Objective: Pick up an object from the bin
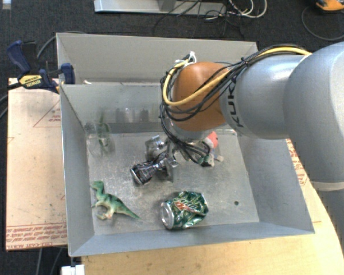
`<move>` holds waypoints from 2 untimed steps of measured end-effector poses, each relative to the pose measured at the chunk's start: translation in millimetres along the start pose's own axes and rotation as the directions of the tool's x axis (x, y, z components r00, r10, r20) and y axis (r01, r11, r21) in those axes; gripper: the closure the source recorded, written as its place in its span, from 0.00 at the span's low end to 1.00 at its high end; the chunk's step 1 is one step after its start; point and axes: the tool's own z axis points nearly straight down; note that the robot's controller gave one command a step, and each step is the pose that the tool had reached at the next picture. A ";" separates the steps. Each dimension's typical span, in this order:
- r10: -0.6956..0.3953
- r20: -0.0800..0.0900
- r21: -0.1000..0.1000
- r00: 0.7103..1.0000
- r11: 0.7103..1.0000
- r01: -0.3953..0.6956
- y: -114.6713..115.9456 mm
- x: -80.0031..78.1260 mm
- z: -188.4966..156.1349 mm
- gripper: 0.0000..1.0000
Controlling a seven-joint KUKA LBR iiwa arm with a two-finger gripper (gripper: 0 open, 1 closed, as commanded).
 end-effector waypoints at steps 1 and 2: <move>-0.028 0.012 0.000 1.000 1.000 0.028 -7.8 -22.7 1.0 1.00; -0.003 0.023 -0.001 1.000 1.000 0.003 -17.7 -10.4 0.5 1.00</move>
Offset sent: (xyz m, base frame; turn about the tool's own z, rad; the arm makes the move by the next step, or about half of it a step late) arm 0.0110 -0.0164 -0.0076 -0.0059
